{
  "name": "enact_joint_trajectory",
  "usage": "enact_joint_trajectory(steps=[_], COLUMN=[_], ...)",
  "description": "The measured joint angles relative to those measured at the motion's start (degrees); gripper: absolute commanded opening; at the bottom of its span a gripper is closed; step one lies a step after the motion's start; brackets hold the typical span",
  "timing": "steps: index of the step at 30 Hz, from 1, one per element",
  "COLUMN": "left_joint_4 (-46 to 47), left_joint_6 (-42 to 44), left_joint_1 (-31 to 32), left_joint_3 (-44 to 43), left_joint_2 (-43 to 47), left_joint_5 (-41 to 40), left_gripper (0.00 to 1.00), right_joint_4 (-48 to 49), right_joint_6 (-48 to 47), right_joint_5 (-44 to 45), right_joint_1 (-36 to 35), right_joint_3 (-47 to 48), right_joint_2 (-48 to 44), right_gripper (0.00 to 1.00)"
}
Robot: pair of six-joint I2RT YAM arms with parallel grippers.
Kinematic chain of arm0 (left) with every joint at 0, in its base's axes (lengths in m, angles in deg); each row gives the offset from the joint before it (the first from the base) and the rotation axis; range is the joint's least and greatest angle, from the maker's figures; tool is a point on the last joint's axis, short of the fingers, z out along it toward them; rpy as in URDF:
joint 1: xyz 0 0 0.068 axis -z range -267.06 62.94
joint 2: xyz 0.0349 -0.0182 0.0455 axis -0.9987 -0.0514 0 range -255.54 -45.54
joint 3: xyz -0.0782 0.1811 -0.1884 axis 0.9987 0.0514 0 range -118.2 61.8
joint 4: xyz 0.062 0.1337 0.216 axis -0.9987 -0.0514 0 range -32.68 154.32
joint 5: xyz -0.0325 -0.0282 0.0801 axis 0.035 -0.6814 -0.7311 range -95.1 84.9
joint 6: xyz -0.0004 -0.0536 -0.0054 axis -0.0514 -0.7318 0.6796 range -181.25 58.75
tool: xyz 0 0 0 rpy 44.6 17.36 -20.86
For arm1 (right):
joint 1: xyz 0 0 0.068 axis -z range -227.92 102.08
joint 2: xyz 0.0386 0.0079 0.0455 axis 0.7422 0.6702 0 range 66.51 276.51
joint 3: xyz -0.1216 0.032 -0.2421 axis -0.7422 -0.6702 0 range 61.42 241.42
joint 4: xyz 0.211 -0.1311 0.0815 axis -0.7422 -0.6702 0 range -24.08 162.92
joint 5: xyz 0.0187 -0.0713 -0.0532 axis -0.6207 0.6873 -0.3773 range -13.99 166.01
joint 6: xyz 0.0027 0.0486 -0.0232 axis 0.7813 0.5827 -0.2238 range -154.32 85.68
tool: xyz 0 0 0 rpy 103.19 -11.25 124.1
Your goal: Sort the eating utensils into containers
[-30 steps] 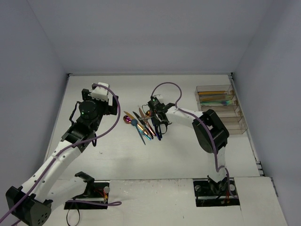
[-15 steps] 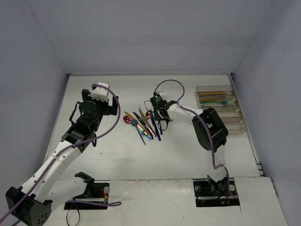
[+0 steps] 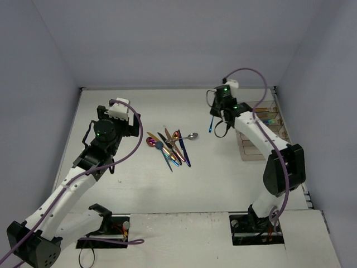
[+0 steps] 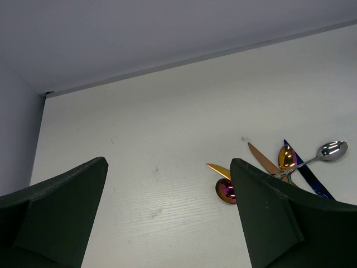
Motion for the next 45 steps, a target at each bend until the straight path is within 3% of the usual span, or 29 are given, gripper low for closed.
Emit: enact_joint_trajectory(steps=[8, 13, 31, 45], left_joint_4=[-0.1, -0.4, -0.4, -0.4], left_joint_6=[0.0, 0.0, 0.0, 0.0], left_joint_1=[0.0, 0.0, 0.0, 0.0], left_joint_3=[0.0, 0.0, 0.0, 0.0], left_joint_2=[0.0, 0.4, 1.3, 1.3], left_joint_5=[0.0, 0.0, 0.0, 0.1], left_gripper=[0.9, 0.9, 0.9, 0.9], right_joint_4=[3.1, 4.1, 6.8, 7.2], right_joint_6=[13.6, 23.0, 43.4, 44.3], right_joint_5=[2.0, 3.4, 7.9, 7.5], right_joint_1=[20.6, 26.4, 29.3, 29.5], right_joint_3=[-6.7, -8.2, -5.5, -5.5], right_joint_2=[-1.3, 0.7, 10.2, 11.5], right_gripper=[0.0, 0.0, 0.01, 0.21])
